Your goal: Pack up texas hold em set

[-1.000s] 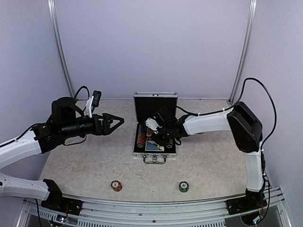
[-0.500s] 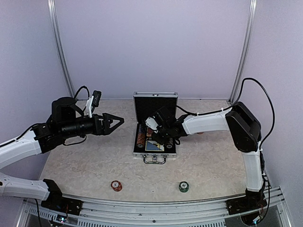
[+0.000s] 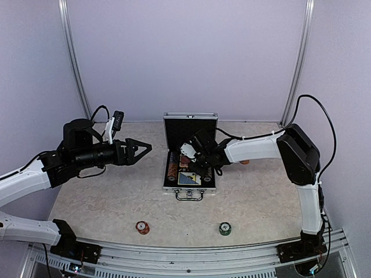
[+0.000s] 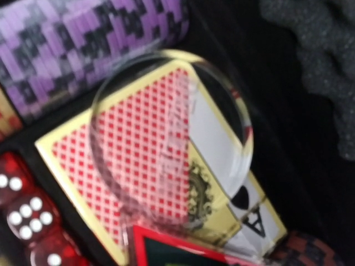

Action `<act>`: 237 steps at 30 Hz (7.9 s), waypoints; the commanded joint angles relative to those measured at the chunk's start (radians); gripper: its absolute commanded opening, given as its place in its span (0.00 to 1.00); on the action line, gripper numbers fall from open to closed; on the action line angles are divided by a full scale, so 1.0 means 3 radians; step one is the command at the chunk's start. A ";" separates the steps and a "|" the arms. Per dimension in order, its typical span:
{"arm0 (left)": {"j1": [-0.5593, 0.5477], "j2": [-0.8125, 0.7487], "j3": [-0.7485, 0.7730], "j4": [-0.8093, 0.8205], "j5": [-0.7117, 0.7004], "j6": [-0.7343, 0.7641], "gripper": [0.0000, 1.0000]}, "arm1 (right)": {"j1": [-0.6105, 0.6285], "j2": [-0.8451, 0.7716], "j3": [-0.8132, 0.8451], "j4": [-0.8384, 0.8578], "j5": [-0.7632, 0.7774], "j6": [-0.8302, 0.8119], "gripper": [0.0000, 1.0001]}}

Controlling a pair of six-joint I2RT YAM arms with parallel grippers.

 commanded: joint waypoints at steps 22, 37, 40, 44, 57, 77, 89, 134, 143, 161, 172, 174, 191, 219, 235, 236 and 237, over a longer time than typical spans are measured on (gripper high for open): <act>0.0005 -0.0062 -0.0026 -0.0068 -0.0028 0.0026 0.99 | -0.0070 -0.1494 -0.0675 -0.0482 -0.0289 0.0720 0.77; -0.0046 -0.0091 -0.0030 -0.0117 -0.0085 0.0032 0.99 | -0.1057 -0.1454 -0.0827 -0.0742 -0.0791 0.1232 0.83; -0.0055 -0.0114 -0.0035 -0.0123 -0.0098 0.0020 0.99 | -0.1193 -0.1195 -0.0630 -0.0682 -0.0852 0.1152 0.83; -0.0061 -0.0144 -0.0046 -0.0153 -0.0129 0.0011 0.99 | -0.1213 -0.0803 -0.0418 -0.0484 -0.0848 0.0769 0.85; -0.0066 -0.0211 -0.0107 -0.0185 -0.0206 -0.0004 0.99 | -0.1215 -0.0073 -0.0024 -0.0330 -0.0776 0.0440 0.85; -0.0061 -0.0255 -0.0055 -0.0261 -0.0241 0.0021 0.99 | -0.1294 0.0144 -0.0121 -0.0199 -0.1113 0.0765 0.74; -0.0061 -0.0237 -0.0022 -0.0265 -0.0234 0.0021 0.99 | -0.1400 0.0036 -0.0441 -0.0130 -0.1279 0.1082 0.67; -0.0056 -0.0251 -0.0092 -0.0221 -0.0241 0.0001 0.99 | -0.1233 -0.0317 -0.0566 -0.0184 -0.1072 0.0841 0.52; -0.0056 -0.0220 -0.0087 -0.0200 -0.0223 0.0001 0.99 | -0.1084 -0.0588 -0.0681 -0.0237 -0.1002 0.0859 0.52; -0.0037 -0.0265 0.0071 -0.0379 -0.0342 0.0083 0.99 | -0.0837 -0.1034 -0.1039 -0.0249 -0.0830 0.0985 0.53; -0.0025 -0.0403 0.0092 -0.0499 -0.0391 0.0055 0.99 | -0.0807 -0.1130 -0.1154 -0.0237 -0.0805 0.0981 0.53; -0.0025 -0.0408 0.0096 -0.0514 -0.0401 0.0048 0.99 | -0.0797 -0.1150 -0.1174 -0.0237 -0.0794 0.0981 0.53; -0.0026 -0.0442 0.0122 -0.0599 -0.0488 0.0047 0.99 | -0.0757 -0.1192 -0.1196 -0.0242 -0.0787 0.0954 0.53; -0.0005 -0.0540 -0.0052 -0.0493 -0.0452 0.0046 0.99 | -0.0484 -0.1433 -0.1128 -0.0460 -0.0633 0.1067 0.53; 0.0056 -0.0445 -0.0127 -0.0370 -0.0342 0.0057 0.99 | 0.0006 -0.1294 -0.0910 -0.0362 -0.0598 0.1106 0.53; 0.0060 -0.0442 -0.0128 -0.0369 -0.0341 0.0057 0.99 | 0.0034 -0.1234 -0.0852 -0.0357 -0.0611 0.1107 0.53; 0.0061 -0.0440 -0.0130 -0.0369 -0.0338 0.0057 0.99 | 0.0062 -0.1177 -0.0780 -0.0362 -0.0624 0.1102 0.53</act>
